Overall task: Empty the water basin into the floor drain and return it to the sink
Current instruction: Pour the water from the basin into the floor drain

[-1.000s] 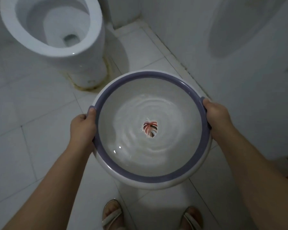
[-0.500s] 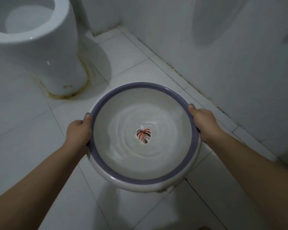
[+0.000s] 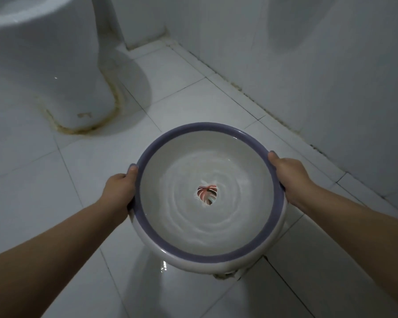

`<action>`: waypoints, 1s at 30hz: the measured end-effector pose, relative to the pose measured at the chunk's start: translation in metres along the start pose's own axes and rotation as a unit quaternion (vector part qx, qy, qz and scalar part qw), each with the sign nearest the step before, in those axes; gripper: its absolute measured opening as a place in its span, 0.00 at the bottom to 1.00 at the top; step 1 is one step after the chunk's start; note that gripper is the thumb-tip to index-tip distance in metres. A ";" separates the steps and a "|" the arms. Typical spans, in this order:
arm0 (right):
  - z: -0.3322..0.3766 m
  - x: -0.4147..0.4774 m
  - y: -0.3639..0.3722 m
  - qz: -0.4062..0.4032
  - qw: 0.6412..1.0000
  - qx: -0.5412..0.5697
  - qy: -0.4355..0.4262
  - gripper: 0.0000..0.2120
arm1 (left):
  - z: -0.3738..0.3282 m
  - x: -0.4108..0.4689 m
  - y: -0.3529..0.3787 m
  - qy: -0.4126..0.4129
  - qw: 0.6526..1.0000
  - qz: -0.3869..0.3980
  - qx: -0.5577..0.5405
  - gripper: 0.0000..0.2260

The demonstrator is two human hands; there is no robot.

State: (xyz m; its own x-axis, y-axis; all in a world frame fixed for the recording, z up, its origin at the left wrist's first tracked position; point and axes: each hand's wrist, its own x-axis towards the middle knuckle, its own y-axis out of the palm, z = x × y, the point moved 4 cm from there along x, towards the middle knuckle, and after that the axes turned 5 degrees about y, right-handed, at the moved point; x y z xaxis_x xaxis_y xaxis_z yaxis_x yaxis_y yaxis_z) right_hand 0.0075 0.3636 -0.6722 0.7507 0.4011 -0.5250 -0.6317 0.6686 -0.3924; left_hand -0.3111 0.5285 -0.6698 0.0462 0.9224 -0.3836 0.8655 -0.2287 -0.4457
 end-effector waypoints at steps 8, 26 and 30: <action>-0.024 0.015 0.006 -0.004 1.000 -0.026 -0.012 0.21 | 0.030 0.012 0.016 -0.015 1.000 0.025 -0.005 0.22; -0.038 0.056 -0.006 -0.053 0.998 -0.030 -0.017 0.21 | 0.025 0.024 0.062 0.006 0.998 0.042 0.037 0.22; -0.042 0.055 -0.010 -0.051 0.998 -0.020 -0.017 0.21 | 0.023 0.024 0.066 0.008 0.998 0.045 0.044 0.22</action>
State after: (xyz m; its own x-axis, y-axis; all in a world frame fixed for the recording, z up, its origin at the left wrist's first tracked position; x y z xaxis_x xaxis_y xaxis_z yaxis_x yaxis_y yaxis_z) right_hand 0.0472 0.3532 -0.7289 0.8171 0.3541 -0.4549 -0.5585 0.6816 -0.4727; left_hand -0.2645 0.5280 -0.7270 0.1309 0.9016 -0.4123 0.8098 -0.3372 -0.4802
